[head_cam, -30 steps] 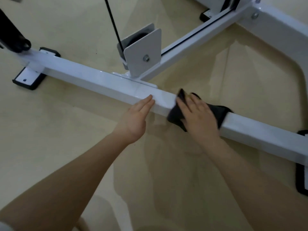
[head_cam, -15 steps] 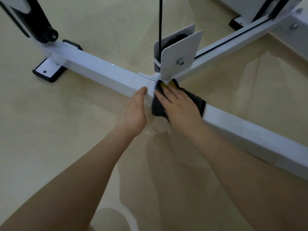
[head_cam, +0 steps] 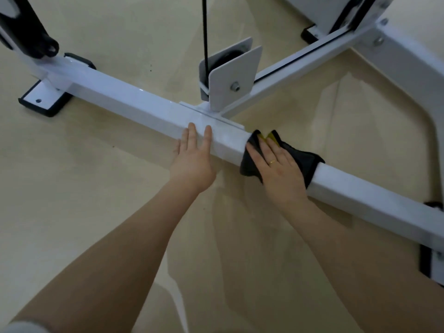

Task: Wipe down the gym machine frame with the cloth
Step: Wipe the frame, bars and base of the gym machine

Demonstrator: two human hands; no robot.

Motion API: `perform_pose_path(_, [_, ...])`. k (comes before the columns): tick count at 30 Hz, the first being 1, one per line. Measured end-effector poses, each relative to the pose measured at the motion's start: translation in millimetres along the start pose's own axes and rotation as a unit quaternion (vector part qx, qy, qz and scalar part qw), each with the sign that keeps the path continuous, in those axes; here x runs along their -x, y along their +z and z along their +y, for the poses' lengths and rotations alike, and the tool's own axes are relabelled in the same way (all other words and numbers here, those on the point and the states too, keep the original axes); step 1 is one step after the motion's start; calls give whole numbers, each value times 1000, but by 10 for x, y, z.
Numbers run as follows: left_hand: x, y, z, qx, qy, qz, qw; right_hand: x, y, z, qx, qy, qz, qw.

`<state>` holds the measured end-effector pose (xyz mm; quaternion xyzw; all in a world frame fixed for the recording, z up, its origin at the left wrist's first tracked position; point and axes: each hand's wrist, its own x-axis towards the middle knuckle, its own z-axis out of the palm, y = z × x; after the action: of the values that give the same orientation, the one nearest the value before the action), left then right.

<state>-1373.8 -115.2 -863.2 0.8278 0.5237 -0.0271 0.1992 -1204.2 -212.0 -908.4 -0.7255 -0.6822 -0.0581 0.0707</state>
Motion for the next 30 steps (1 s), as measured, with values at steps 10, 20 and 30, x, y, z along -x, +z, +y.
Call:
perform_pose_path(10, [241,362,734,-24,121,-39,992,1385,-370,1126,9,294,-59,954])
perform_pose_path(20, [168,283,617,-9,144,-56,988,344,-145,-67,-65,32,-59,996])
perform_pose_path(30, [407,62,101,71,111,-26,991,559,-184,188,15,116,-44,992])
